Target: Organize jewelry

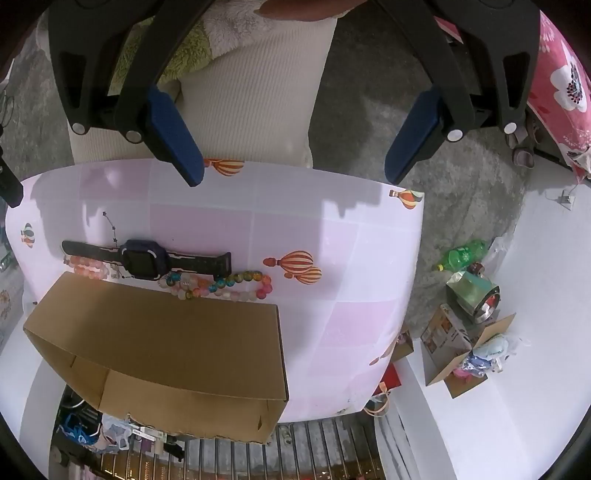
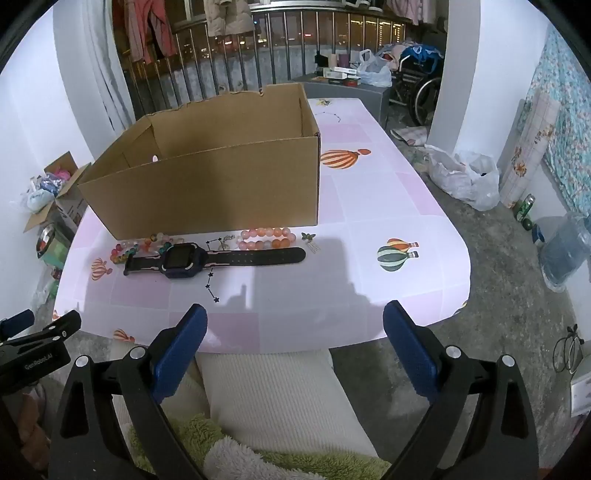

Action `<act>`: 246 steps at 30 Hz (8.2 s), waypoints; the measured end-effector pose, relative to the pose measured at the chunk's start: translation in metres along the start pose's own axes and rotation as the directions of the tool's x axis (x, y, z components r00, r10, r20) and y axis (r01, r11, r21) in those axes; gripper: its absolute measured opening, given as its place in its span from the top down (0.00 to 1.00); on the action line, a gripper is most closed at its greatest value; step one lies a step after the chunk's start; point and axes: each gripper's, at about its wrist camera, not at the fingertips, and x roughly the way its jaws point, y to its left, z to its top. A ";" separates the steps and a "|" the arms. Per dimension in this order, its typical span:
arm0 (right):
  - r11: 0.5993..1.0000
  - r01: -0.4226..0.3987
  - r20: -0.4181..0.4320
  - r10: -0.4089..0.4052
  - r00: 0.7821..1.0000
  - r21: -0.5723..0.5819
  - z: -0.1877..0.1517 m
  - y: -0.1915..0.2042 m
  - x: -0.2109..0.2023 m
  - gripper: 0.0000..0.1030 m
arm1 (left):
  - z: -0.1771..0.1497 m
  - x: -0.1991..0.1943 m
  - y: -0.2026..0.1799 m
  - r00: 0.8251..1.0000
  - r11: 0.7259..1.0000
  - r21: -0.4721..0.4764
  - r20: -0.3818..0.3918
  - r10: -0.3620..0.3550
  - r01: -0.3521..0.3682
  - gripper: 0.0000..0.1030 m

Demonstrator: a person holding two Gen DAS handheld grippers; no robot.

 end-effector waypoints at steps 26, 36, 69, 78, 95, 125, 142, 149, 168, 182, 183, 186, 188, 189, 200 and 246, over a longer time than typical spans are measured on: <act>1.000 0.004 0.007 -0.004 1.000 -0.004 0.000 0.001 -0.001 0.09 | -0.001 0.003 -0.001 1.000 1.000 -0.002 0.001 -0.007 0.007 0.08; 1.000 0.004 0.009 -0.004 1.000 -0.005 0.000 0.001 -0.002 0.09 | -0.004 0.005 -0.001 1.000 1.000 -0.002 0.001 -0.008 0.008 0.08; 1.000 0.002 0.013 -0.002 1.000 -0.004 0.002 0.000 -0.002 0.09 | -0.004 0.006 -0.001 1.000 1.000 -0.004 0.003 -0.008 0.008 0.08; 1.000 0.002 0.014 -0.001 1.000 -0.003 0.003 0.000 -0.002 0.09 | -0.004 0.007 -0.002 1.000 1.000 -0.004 0.004 -0.008 0.008 0.08; 1.000 0.010 0.010 -0.010 1.000 -0.003 0.011 0.001 0.008 0.09 | 0.002 0.009 -0.004 1.000 1.000 0.001 -0.016 -0.006 0.006 0.08; 0.991 -0.090 0.111 0.101 0.989 -0.101 0.036 -0.004 0.068 0.07 | 0.003 0.025 -0.001 0.843 0.842 -0.050 0.082 -0.532 0.536 0.08; 0.964 -0.254 -0.037 0.252 0.967 -0.074 0.032 0.000 0.096 0.48 | 0.037 0.074 -0.009 0.893 0.894 -0.003 0.048 -0.447 0.448 0.54; 0.962 -0.259 -0.056 0.255 0.965 -0.084 0.031 0.003 0.104 0.56 | 0.048 0.083 -0.013 0.918 0.918 0.020 0.034 -0.396 0.396 0.66; 0.960 -0.260 -0.066 0.255 0.965 -0.099 0.028 0.003 0.108 0.57 | 0.047 0.079 -0.014 0.935 0.935 0.047 0.038 -0.353 0.351 0.90; 0.960 -0.254 -0.069 0.248 0.966 -0.115 0.023 0.006 0.105 0.57 | 0.033 0.072 -0.006 0.926 0.926 0.028 0.005 -0.378 0.377 0.66; 0.960 -0.253 -0.069 0.247 0.967 -0.116 0.023 0.006 0.105 0.57 | 0.033 0.073 -0.008 0.926 0.925 0.030 0.000 -0.378 0.378 0.66; 0.960 -0.253 -0.068 0.247 0.967 -0.117 0.023 0.006 0.105 0.57 | 0.034 0.074 -0.012 0.928 0.926 0.051 -0.009 -0.374 0.374 0.66; 0.960 -0.253 -0.068 0.247 0.967 -0.117 0.023 0.006 0.105 0.57 | 0.033 0.075 -0.016 0.932 0.929 0.074 -0.016 -0.363 0.363 0.67; 0.960 -0.253 -0.067 0.246 0.967 -0.118 0.023 0.006 0.104 0.57 | 0.032 0.075 -0.019 0.936 0.932 0.089 -0.015 -0.352 0.352 0.67; 0.959 -0.256 -0.062 0.250 0.966 -0.122 0.021 0.006 0.104 0.57 | 0.035 0.077 -0.013 0.930 0.929 0.048 -0.016 -0.366 0.367 0.89; 0.816 -0.532 -0.098 0.562 0.821 0.225 0.040 -0.026 0.121 0.42 | 0.031 0.083 -0.005 0.920 0.919 0.044 -0.007 -0.393 0.393 0.89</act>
